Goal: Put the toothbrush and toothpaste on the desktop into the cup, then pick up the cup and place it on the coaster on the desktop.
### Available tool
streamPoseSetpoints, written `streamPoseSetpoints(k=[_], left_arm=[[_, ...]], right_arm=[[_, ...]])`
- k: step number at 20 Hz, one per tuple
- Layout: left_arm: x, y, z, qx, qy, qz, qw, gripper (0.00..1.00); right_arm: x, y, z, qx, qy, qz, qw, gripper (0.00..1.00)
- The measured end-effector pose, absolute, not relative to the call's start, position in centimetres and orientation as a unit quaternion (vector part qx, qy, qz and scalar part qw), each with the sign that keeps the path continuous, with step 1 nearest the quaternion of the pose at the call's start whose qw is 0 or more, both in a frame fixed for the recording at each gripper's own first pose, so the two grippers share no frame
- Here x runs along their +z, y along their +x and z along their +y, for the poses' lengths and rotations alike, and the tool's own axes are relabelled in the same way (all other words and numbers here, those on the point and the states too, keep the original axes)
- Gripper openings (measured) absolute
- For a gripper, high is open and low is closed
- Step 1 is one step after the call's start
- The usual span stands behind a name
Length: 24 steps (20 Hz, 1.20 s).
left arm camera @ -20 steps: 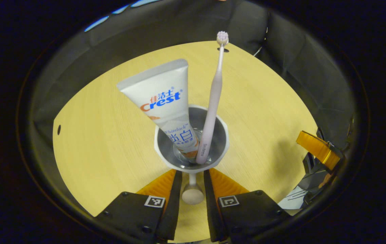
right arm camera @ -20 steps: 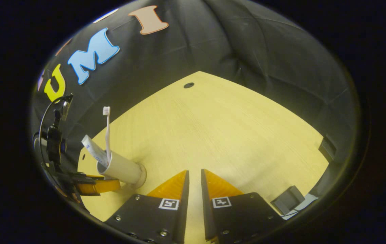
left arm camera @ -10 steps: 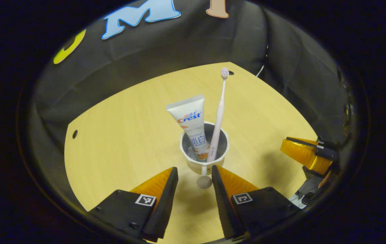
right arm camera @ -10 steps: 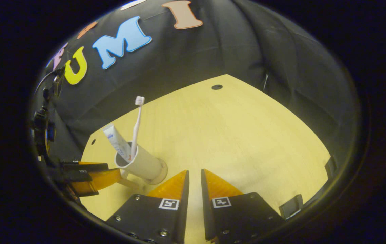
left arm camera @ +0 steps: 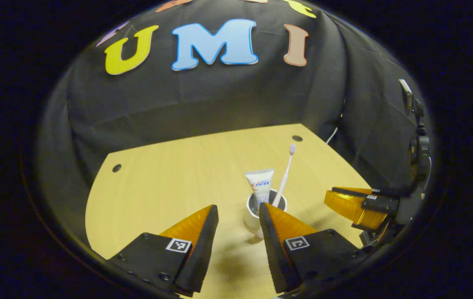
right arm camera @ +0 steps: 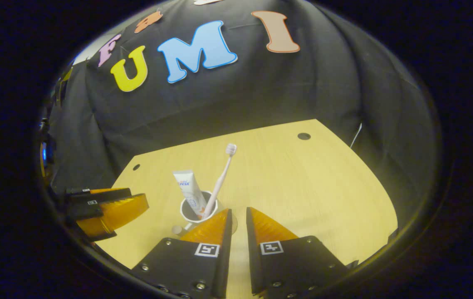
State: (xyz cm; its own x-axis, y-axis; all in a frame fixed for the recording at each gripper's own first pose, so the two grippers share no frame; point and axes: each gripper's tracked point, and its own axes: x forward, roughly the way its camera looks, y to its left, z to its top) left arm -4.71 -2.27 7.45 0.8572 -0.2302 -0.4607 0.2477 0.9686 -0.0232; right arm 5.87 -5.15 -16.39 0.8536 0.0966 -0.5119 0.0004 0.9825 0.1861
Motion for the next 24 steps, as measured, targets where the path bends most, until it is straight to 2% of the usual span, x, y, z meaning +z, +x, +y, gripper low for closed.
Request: streamPoseSetpoints(k=[3,4,8,9,10,12,14,17,18,23,24], left_arm=[[11.4,-5.2,0.2,-0.091,0.028,0.180,0.979,0.70],[12.8,-5.4,0.8,-0.084,0.031,0.163,0.983,0.67],[18.0,-7.0,3.4,-0.060,0.037,0.087,0.994,0.67],[19.1,-7.7,4.1,-0.055,0.035,0.069,0.996,0.70],[20.1,-8.5,4.7,-0.049,0.030,0.050,0.997,0.67],[21.4,-9.5,6.1,-0.038,0.014,0.017,0.999,0.70],[22.5,-10.5,8.2,-0.030,-0.003,-0.006,1.000,0.70],[24.3,-11.9,12.0,-0.018,-0.020,-0.033,0.999,0.63],[24.7,-12.0,13.0,-0.016,-0.022,-0.042,0.999,0.66],[26.0,-12.2,13.6,-0.013,-0.013,-0.064,0.998,0.62],[26.2,-12.2,13.6,-0.013,-0.013,-0.065,0.998,0.69]], right_arm=[[-13.7,7.1,-4.3,0.041,0.066,0.242,0.967,0.21],[-12.5,7.4,-4.1,0.045,0.056,0.230,0.971,0.21],[-7.8,8.5,-3.2,0.054,0.050,0.180,0.981,0.21],[-6.5,8.7,-3.1,0.053,0.047,0.164,0.984,0.21],[-4.9,8.8,-2.9,0.053,0.046,0.146,0.987,0.21],[-2.1,8.7,-2.6,0.053,0.039,0.112,0.992,0.21],[0.3,8.6,-2.5,0.050,0.028,0.079,0.995,0.21],[3.7,8.4,-1.7,0.051,0.023,0.044,0.997,0.21],[4.3,8.2,-1.3,0.053,0.023,0.037,0.998,0.21],[3.5,8.1,-0.7,0.051,0.024,0.029,0.998,0.21],[3.4,8.0,-0.5,0.049,0.022,0.029,0.998,0.21]])
